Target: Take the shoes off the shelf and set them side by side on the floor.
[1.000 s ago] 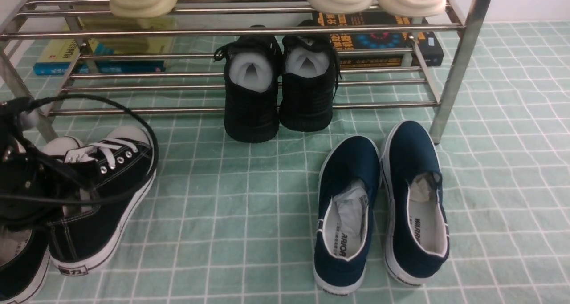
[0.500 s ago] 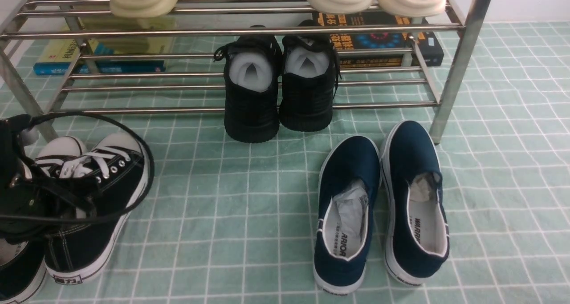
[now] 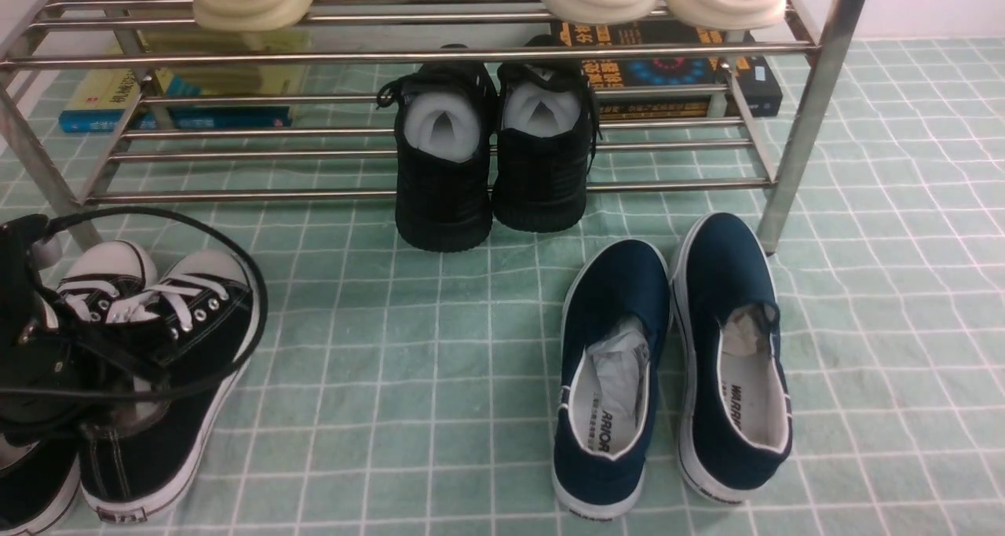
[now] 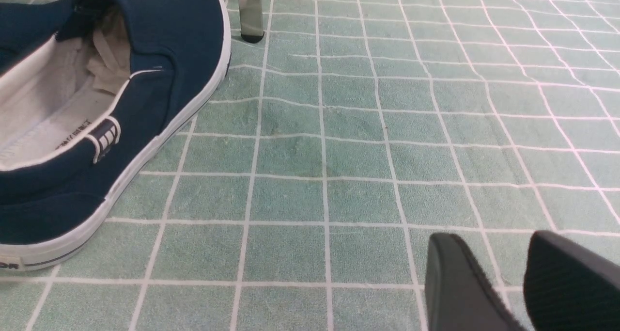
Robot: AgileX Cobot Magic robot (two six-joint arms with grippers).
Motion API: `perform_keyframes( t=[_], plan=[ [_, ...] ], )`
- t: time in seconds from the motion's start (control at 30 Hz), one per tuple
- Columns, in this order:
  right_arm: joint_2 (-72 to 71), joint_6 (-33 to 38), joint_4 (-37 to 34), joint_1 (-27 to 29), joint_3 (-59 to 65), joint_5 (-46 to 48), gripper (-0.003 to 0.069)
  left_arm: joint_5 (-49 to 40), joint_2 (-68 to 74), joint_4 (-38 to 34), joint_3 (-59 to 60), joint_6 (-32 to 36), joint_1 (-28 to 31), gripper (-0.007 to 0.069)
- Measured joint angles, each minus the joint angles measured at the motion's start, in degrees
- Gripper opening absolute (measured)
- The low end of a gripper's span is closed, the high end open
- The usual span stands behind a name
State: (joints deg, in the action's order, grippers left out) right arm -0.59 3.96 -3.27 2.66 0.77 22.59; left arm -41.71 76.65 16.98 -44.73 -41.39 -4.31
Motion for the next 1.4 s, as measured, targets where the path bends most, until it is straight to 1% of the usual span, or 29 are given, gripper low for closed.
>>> perform_keyframes(
  t=[0.03, 0.1, 0.2, 0.23, 0.33, 0.37, 0.4, 0.43, 0.5, 0.53, 0.57, 0.63, 0.7, 0.73, 0.77, 0.8, 0.83, 0.97, 1.17, 1.4],
  plan=[
    [0.0, 0.0, 0.0, 0.0, 0.0, 0.0, 0.0238, -0.3, -0.1, 0.1, -0.1, 0.7, 0.0, 0.0167],
    [0.0, 0.0, 0.0, 0.0, 0.0, 0.0, 0.0238, -2.4, -1.5, 0.3, -0.9, 4.7, 0.0, 0.0216],
    [0.0, 0.0, 0.0, 0.0, 0.0, 0.0, 0.0238, -6.8, -5.4, 0.3, -3.2, 9.7, 0.0, 0.0223],
    [0.0, 0.0, 0.0, 0.0, 0.0, 0.0, 0.0238, -6.8, -5.7, 0.3, -3.2, 10.0, 0.0, 0.022],
    [0.0, 0.0, 0.0, 0.0, 0.0, 0.0, 0.0238, -13.3, -12.4, 0.0, -5.7, 15.5, 0.0, 0.0152],
    [0.0, 0.0, 0.0, 0.0, 0.0, 0.0, 0.0238, -15.0, -14.7, -0.4, -5.9, 17.3, 0.0, 0.0118],
    [0.0, 0.0, 0.0, 0.0, 0.0, 0.0, 0.0238, -15.0, -15.1, -0.5, -5.9, 17.7, 0.0, 0.0111],
    [0.0, 0.0, 0.0, 0.0, 0.0, 0.0, 0.0238, -17.9, -19.4, -1.7, -5.2, 20.8, 0.0, 0.0046],
    [0.0, 0.0, 0.0, 0.0, 0.0, 0.0, 0.0238, -19.7, -24.7, -4.5, -3.1, 24.8, 0.0, 0.0008],
    [0.0, 0.0, 0.0, 0.0, 0.0, 0.0, 0.0238, -19.7, -24.7, -4.8, -2.8, 25.3, 0.0, 0.0008],
    [0.0, 0.0, 0.0, 0.0, 0.0, 0.0, 0.0238, -19.2, -28.7, -7.7, -0.4, 28.1, 0.0, 0.0001],
    [0.0, 0.0, 0.0, 0.0, 0.0, 0.0, 0.0238, -16.1, -34.7, -11.7, 3.5, 30.6, 0.0, 0.0001],
    [0.0, 0.0, 0.0, 0.0, 0.0, 0.0, 0.0238, -10.1, -40.1, -16.3, 8.0, 31.5, 0.0, 0.0001],
    [0.0, 0.0, 0.0, 0.0, 0.0, 0.0, 0.0238, -3.7, -44.2, -19.0, 12.1, 31.9, 0.0, 0.0001],
    [0.0, 0.0, 0.0, 0.0, 0.0, 0.0, 0.0238, -0.5, -45.9, -19.7, 14.2, 32.0, 0.0, 0.0001],
    [0.0, 0.0, 0.0, 0.0, 0.0, 0.0, 0.0238, 0.3, -46.3, -20.1, 14.6, 32.1, 0.0, 0.0001],
    [0.0, 0.0, 0.0, 0.0, 0.0, 0.0, 0.0238, 6.3, -49.5, -21.0, 18.6, 32.2, 0.0, 0.0001],
    [0.0, 0.0, 0.0, 0.0, 0.0, 0.0, 0.0238, 13.3, -53.3, -21.4, 24.2, 32.2, 0.0, 0.0001],
    [0.0, 0.0, 0.0, 0.0, 0.0, 0.0, 0.0238, 14.0, -53.8, -20.1, 27.4, 32.2, 0.0, 0.0008],
    [0.0, 0.0, 0.0, 0.0, 0.0, 0.0, 0.0238, 13.8, -53.8, -17.0, 27.7, 32.2, 0.0, 0.0015]
  ],
)
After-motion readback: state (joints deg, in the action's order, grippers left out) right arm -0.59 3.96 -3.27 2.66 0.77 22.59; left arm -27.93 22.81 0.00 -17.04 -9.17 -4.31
